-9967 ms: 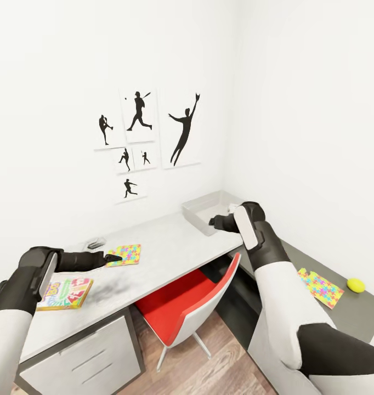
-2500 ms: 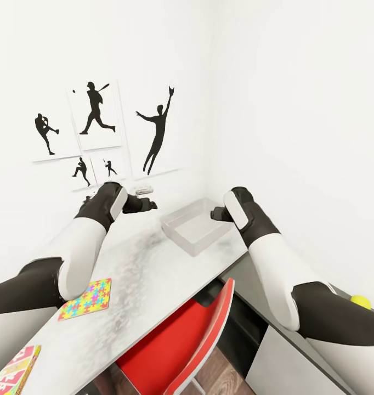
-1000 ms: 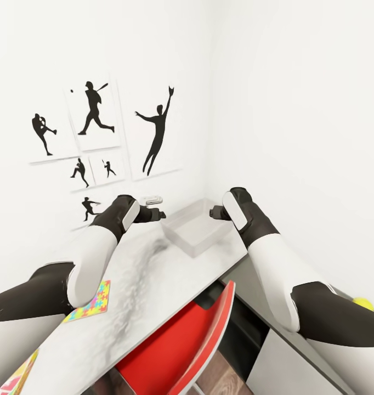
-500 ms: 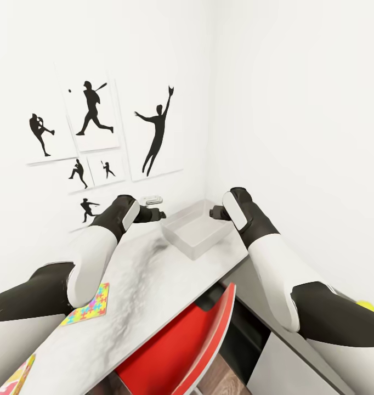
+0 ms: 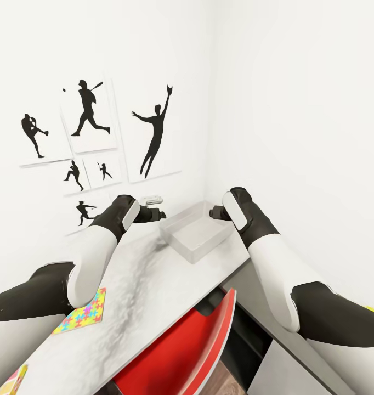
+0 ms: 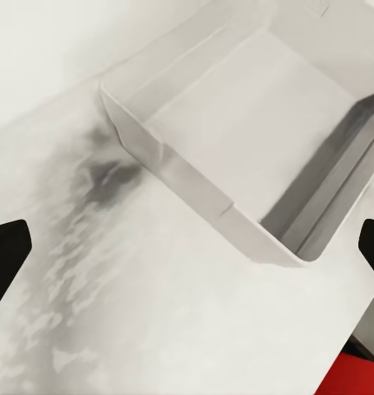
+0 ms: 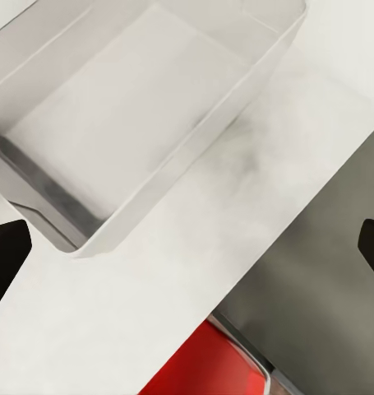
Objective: Put all the toys in the child's room - the three board games (two on the bed and one on the table), the two jigsaw puzzles on the table, and the tennis ball on the table - inside the toy box on the table in the child's room.
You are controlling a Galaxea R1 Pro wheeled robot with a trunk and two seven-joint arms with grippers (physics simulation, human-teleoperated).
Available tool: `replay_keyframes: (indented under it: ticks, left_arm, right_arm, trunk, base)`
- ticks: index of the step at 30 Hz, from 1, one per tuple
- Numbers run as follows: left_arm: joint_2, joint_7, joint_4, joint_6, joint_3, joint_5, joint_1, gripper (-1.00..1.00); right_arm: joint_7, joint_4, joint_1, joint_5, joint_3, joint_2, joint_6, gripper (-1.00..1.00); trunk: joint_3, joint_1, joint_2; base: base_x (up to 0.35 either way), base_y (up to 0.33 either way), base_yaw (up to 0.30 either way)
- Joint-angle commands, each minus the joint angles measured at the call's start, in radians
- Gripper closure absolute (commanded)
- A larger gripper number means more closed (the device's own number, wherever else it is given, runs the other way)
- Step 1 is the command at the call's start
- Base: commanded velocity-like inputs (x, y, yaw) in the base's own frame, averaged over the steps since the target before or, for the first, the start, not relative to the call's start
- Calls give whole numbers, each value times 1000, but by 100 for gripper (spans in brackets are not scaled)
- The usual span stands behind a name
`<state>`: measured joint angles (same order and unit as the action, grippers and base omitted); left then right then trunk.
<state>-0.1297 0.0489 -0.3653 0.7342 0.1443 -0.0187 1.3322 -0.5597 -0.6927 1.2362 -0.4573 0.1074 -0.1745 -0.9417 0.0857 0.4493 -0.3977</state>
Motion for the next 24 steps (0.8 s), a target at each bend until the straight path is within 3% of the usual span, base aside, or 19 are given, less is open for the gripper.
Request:
replay_keyframes:
  ticks: [1, 18, 24]
  left_arm:
    - [-1, 3, -1, 5, 6, -2, 1, -100]
    - [-1, 2, -1, 5, 6, -1, 1, -100]
    - [-1, 3, -1, 5, 6, -1, 1, -100]
  right_arm:
    - [-9, -1, 1, -9, 2, 0, -2, -100]
    - [-9, -1, 1, -9, 2, 0, -2, -100]
    - [-9, -1, 2, -9, 2, 0, -2, -100]
  trunk:
    - [2, 1, -2]
    - [2, 1, -2]
    - [-2, 1, -2]
  base:
    - [3, 0, 0]
    - [18, 10, -3]
    - [28, 13, -120]
